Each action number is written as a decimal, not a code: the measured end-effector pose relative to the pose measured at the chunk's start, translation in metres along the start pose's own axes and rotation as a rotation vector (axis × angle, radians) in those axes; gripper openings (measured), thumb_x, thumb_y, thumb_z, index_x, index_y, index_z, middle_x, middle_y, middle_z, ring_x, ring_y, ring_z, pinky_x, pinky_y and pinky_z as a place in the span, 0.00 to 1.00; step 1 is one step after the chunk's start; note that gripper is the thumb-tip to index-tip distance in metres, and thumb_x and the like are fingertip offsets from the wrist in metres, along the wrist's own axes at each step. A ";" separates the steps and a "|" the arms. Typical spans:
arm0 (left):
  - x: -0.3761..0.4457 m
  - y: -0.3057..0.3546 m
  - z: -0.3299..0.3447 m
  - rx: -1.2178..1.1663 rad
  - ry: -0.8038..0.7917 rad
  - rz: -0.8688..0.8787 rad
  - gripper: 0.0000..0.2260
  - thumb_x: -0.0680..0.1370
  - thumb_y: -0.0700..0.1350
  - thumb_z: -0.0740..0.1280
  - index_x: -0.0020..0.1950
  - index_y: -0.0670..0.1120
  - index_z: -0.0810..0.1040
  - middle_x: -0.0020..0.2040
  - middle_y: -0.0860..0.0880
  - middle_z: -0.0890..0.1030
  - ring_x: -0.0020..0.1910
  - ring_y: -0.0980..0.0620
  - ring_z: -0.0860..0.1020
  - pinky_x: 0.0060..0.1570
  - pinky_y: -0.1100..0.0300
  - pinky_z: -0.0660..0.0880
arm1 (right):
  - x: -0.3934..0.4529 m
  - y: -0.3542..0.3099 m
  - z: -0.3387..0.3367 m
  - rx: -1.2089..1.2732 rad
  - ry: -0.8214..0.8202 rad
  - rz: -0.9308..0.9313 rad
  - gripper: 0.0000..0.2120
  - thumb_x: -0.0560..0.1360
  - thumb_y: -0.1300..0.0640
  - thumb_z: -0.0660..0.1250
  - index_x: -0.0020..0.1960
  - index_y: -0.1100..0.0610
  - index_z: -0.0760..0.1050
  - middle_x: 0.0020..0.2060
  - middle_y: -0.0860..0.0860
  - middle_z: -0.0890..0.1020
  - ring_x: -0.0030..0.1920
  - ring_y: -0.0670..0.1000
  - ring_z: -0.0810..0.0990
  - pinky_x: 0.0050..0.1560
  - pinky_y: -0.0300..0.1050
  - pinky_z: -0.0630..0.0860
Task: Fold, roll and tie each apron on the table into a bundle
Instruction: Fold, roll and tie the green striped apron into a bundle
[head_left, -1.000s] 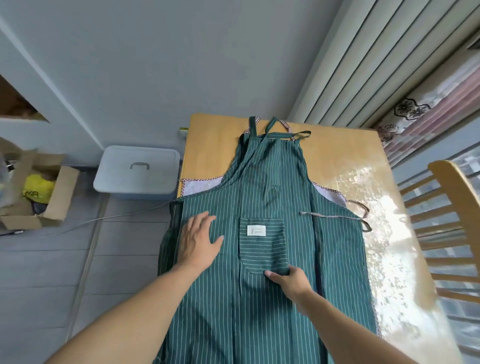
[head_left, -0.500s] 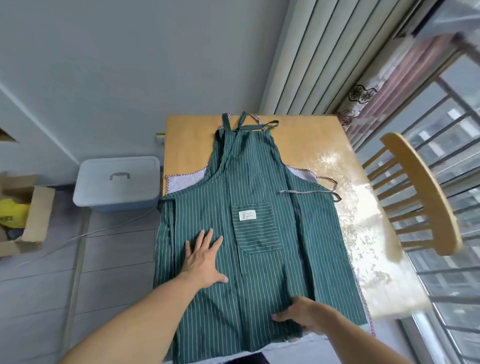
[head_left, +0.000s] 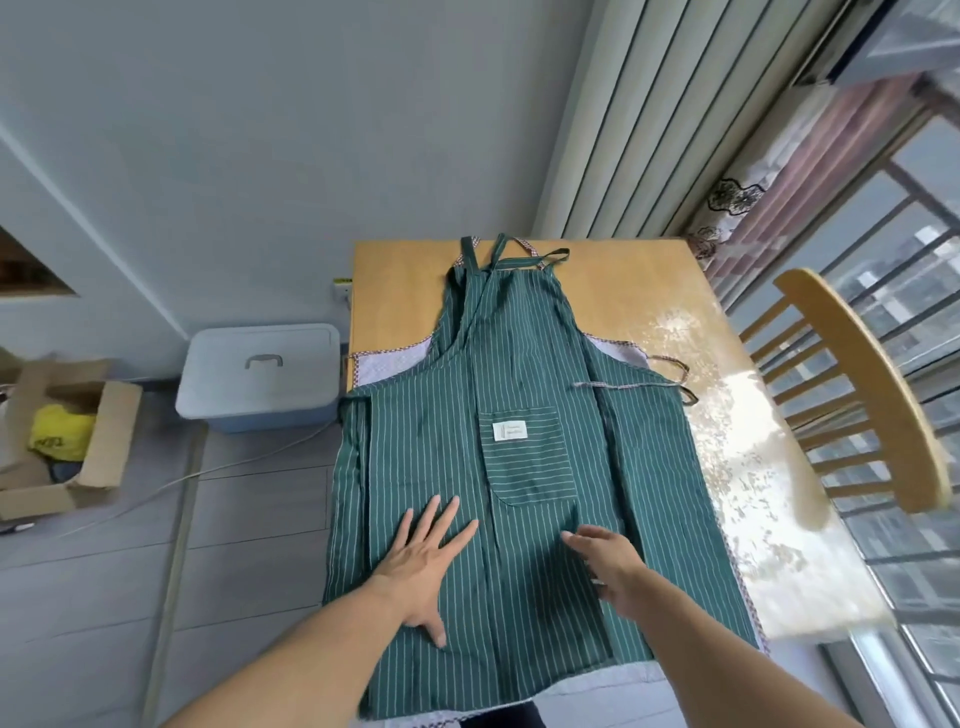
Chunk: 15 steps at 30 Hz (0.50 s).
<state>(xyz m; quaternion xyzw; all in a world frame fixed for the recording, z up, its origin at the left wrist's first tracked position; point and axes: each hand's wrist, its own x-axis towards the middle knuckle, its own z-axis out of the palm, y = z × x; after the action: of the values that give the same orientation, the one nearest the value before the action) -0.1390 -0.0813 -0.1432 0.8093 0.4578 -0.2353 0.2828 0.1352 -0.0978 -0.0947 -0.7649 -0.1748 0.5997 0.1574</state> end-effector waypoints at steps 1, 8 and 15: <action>-0.004 -0.006 0.001 -0.005 0.007 -0.008 0.70 0.60 0.63 0.81 0.77 0.60 0.25 0.74 0.48 0.19 0.73 0.44 0.21 0.74 0.37 0.28 | 0.000 -0.003 0.007 0.014 -0.020 -0.004 0.29 0.78 0.57 0.71 0.76 0.52 0.67 0.63 0.58 0.78 0.61 0.58 0.74 0.55 0.53 0.71; -0.030 -0.031 0.009 -0.071 -0.017 -0.016 0.67 0.63 0.64 0.80 0.78 0.56 0.28 0.73 0.50 0.19 0.72 0.46 0.21 0.74 0.43 0.28 | -0.032 -0.050 0.046 0.238 -0.345 -0.225 0.33 0.72 0.72 0.58 0.71 0.47 0.74 0.48 0.65 0.83 0.44 0.63 0.78 0.51 0.62 0.75; -0.027 -0.053 -0.030 -1.331 0.391 -0.451 0.17 0.79 0.62 0.61 0.65 0.59 0.77 0.67 0.49 0.79 0.58 0.50 0.78 0.64 0.46 0.75 | -0.060 -0.072 0.145 -0.430 -0.413 -0.440 0.44 0.74 0.68 0.63 0.81 0.37 0.53 0.44 0.55 0.82 0.32 0.49 0.74 0.33 0.43 0.72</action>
<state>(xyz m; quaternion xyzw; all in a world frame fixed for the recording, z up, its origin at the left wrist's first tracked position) -0.1946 -0.0550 -0.1172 0.3791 0.7018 0.1894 0.5726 -0.0248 -0.0566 -0.0435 -0.5873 -0.4850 0.6430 0.0796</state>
